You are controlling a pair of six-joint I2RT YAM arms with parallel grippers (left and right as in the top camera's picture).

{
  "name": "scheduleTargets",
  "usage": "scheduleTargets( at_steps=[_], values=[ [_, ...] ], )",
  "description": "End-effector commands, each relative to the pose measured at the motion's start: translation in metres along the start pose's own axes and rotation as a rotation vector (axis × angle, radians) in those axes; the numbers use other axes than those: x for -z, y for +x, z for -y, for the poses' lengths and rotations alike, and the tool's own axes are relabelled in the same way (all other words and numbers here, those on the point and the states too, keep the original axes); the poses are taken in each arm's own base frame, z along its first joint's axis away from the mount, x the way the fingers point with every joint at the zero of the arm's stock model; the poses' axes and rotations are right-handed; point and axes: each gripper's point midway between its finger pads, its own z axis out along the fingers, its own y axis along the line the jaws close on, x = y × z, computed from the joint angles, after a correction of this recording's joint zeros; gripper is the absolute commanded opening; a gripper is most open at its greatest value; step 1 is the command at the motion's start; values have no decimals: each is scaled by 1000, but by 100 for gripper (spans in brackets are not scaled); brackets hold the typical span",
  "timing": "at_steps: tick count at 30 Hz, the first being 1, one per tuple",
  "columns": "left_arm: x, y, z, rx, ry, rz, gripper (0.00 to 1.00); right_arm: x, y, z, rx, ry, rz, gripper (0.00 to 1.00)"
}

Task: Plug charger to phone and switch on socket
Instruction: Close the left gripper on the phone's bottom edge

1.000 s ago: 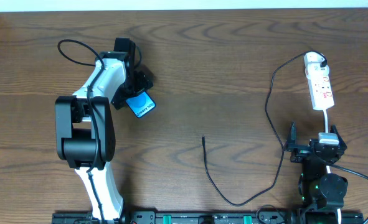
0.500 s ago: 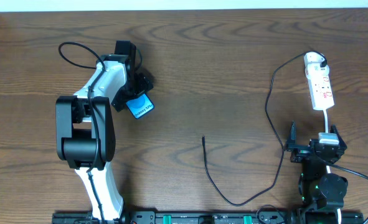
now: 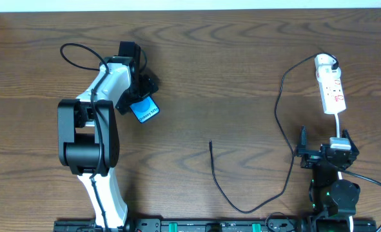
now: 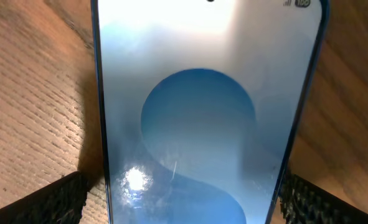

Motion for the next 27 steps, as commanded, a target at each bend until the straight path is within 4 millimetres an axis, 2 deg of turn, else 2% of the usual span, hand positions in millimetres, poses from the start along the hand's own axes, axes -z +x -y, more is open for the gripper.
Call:
scheduleTargets(
  at_steps=[1,17,27],
  values=[
    [-11,7,-6,9,-19,-23,98,0,0,-1,13,-2,1,99],
    [-11,10,-2,-2,7,-41,100,0,0,-1,13,-2,1,99],
    [-11,10,-2,-2,6,-41,96,0,0,-1,13,-2,1,99]
  ],
)
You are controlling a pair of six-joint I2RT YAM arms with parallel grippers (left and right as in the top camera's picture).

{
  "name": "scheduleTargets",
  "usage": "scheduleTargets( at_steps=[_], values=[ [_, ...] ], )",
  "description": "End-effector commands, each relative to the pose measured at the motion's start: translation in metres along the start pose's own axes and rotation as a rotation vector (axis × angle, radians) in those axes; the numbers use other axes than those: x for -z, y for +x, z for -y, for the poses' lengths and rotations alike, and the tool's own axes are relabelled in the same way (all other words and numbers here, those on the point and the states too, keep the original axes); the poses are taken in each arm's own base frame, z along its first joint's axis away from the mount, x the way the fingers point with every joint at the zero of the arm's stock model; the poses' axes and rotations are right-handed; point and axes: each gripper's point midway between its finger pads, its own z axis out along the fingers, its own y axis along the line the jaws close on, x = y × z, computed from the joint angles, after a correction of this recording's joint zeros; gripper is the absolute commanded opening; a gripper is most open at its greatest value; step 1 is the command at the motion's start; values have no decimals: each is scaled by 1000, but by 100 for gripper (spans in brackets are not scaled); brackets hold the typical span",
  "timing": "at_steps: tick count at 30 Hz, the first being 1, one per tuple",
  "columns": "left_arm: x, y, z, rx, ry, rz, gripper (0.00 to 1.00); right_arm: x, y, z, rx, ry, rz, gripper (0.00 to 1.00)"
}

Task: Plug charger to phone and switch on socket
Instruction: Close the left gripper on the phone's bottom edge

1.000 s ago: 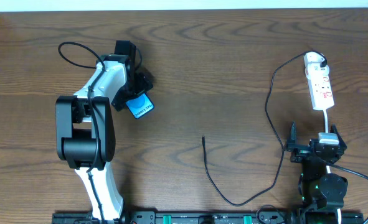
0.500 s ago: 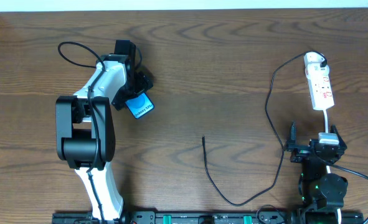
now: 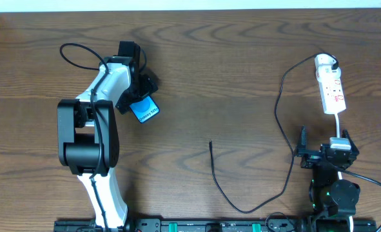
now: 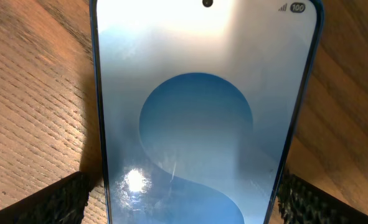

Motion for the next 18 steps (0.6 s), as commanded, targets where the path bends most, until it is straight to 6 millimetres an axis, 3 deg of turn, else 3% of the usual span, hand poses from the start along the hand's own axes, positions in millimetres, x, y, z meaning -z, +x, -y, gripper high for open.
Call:
scheduleTargets(
  at_steps=[1,11,18],
  values=[
    [-11,11,-3,2,0,-43,95,0,0,-1,13,-2,1,99],
    [-11,11,-3,2,0,-43,86,0,0,-1,13,-2,1,99],
    [-11,10,-3,2,0,-43,84,0,0,-1,13,-2,1,99]
  ],
)
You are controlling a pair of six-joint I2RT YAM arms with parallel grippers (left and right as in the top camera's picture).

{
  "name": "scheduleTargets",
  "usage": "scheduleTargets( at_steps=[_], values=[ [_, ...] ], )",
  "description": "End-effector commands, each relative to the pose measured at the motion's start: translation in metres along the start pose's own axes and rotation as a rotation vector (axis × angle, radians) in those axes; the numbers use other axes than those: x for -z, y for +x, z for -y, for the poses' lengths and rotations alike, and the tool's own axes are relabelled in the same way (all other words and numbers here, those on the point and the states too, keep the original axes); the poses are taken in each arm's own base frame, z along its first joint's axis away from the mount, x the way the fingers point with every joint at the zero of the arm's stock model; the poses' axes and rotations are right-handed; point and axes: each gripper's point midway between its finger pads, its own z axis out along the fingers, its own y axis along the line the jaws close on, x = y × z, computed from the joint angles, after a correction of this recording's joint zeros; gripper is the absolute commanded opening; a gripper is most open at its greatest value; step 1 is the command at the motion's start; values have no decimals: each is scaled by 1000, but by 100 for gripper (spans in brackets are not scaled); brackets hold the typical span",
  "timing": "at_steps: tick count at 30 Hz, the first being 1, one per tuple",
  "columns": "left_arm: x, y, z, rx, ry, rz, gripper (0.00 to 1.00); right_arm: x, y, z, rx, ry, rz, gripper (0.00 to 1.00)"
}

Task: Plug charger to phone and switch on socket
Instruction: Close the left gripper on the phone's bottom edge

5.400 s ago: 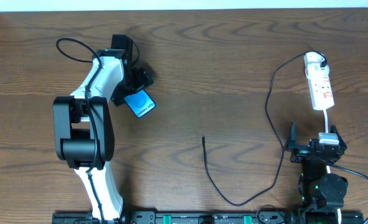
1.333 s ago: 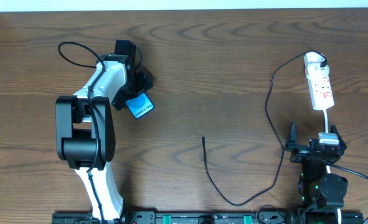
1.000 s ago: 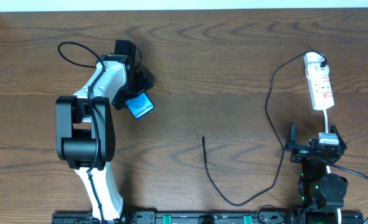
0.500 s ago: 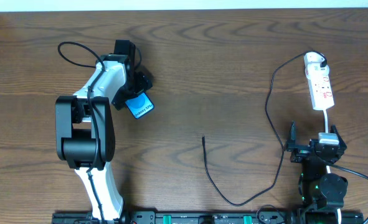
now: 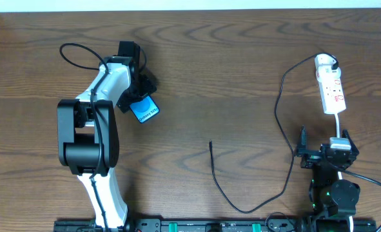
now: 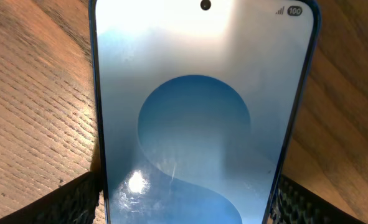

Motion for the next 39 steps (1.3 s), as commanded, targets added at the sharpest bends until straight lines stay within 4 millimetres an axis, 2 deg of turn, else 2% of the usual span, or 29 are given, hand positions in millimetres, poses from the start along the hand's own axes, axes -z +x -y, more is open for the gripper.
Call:
scheduleTargets(
  at_steps=[1,7,19,25,33,35,39],
  values=[
    [-11,11,-4,2,-2,-45,85,0,0,-1,13,-2,1,99],
    [-11,11,-4,2,-3,-45,80,0,0,-1,13,-2,1,99],
    [-11,11,-4,2,-3,-45,79,0,0,-1,13,-2,1,99],
    [-11,11,-4,2,-3,-46,70,0,0,-1,13,-2,1,99],
    [-11,11,-4,2,-3,-45,66,0,0,-1,13,-2,1,99],
    [-11,11,-4,2,-3,-45,62,0,0,-1,13,-2,1,99],
    [-11,11,-4,2,-3,-46,46,0,0,-1,13,-2,1,99]
  ],
)
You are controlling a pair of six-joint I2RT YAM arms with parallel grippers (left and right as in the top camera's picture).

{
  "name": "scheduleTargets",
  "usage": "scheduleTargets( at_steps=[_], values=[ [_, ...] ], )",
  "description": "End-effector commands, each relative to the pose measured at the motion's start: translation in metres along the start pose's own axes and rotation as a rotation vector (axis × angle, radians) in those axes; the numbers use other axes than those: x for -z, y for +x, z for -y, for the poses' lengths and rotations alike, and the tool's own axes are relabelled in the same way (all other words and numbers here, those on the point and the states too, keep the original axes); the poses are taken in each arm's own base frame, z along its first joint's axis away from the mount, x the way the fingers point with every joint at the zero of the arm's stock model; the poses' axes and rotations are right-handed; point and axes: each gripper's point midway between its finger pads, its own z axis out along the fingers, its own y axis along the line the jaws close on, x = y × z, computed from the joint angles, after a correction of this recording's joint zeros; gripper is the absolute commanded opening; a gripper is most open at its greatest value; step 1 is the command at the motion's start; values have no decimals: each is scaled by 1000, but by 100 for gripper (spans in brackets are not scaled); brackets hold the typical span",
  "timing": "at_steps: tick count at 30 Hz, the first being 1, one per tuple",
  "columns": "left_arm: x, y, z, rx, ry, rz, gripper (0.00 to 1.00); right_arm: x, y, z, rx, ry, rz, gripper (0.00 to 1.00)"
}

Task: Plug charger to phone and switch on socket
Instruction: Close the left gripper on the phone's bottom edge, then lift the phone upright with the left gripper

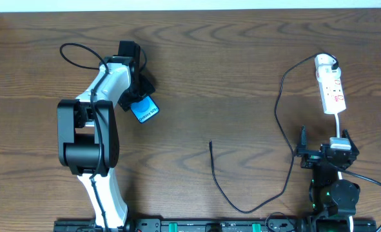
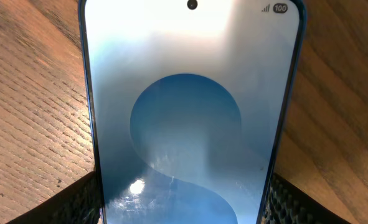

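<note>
A blue phone (image 1: 145, 111) lies screen up on the wooden table at the left; its lit screen (image 2: 190, 124) fills the left wrist view. My left gripper (image 1: 140, 100) is over the phone's upper end, and its black ribbed pads (image 2: 87, 202) press against both long edges: shut on the phone. The black charger cable (image 1: 280, 96) runs from the white power strip (image 1: 330, 87) at the far right; its free plug end (image 1: 210, 143) lies mid-table, apart from the phone. My right gripper (image 1: 329, 153) rests near the front right edge; its jaws cannot be made out.
The cable loops along the table's front (image 1: 242, 209) between the two arms. The left arm's own cable (image 1: 74, 51) curls at the back left. The table's far edge (image 1: 190, 9) runs along the top.
The left gripper's pads have come in from close beside the phone's edges to touching them, and the phone sits slightly lower in the wrist view. The right arm and cable have not moved.
At first the left gripper straddled the phone with a clear gap at each pad. The gaps narrowed at each later moment, and now the pads touch both edges. The phone, the cable, the strip and the right arm stayed in place throughout.
</note>
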Motion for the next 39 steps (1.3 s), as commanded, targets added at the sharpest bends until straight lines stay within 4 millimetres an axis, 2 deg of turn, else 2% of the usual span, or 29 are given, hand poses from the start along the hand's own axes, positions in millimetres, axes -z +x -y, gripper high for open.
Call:
scheduleTargets(
  at_steps=[1,2,4,5,23,39],
  values=[
    [-11,12,-5,1,-6,-49,42,0,0,-1,13,-2,1,99],
    [-11,12,-5,0,-6,-49,36,0,0,-1,13,-2,1,99],
    [-11,12,-5,-10,-7,-49,15,0,0,-1,13,-2,1,99],
    [-11,12,-5,-10,-7,-49,8,0,0,-1,13,-2,1,99],
    [-5,8,-3,-27,1,-29,7,0,0,-1,13,-2,1,99],
    [47,-9,8,-27,88,80,7,0,0,-1,13,-2,1,99]
  ],
)
